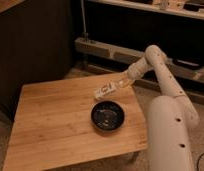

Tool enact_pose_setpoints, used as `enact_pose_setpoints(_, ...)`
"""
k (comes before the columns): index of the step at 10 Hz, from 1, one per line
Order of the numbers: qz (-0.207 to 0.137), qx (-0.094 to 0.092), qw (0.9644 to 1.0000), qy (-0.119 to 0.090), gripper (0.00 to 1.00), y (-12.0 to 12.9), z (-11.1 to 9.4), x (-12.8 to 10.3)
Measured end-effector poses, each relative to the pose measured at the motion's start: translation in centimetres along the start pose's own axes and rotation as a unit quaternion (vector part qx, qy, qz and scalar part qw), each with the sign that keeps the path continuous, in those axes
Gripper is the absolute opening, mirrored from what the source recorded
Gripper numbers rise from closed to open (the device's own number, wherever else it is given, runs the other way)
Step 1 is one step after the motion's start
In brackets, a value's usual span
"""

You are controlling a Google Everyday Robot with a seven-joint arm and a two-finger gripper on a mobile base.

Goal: Place the bottle in the ceramic bowl

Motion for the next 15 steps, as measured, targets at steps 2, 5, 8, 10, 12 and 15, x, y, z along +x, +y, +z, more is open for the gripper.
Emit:
enact_pose_setpoints(2, 0.022, -0.008, 0.9992, -0.032, 0.20, 1.4, -0.5, 0.5)
enact_pose_setpoints(5, 0.045, -0.016, 0.9964, -0.069, 0.20, 2.6, -0.3, 0.7)
enact_pose_setpoints(8, 0.051, -0.016, 0.9941, -0.094, 0.20, 3.0, -0.6, 0.1)
enact_pose_setpoints(10, 0.043, -0.011, 0.9939, -0.101, 0.20, 2.9, -1.5, -1.3)
enact_pose_setpoints(12, 0.021, -0.004, 0.9943, -0.105, 0.20, 2.7, -2.5, -3.6)
enact_pose_setpoints(15, -0.018, 0.001, 0.9948, -0.100, 0.20, 2.4, -3.5, -6.9)
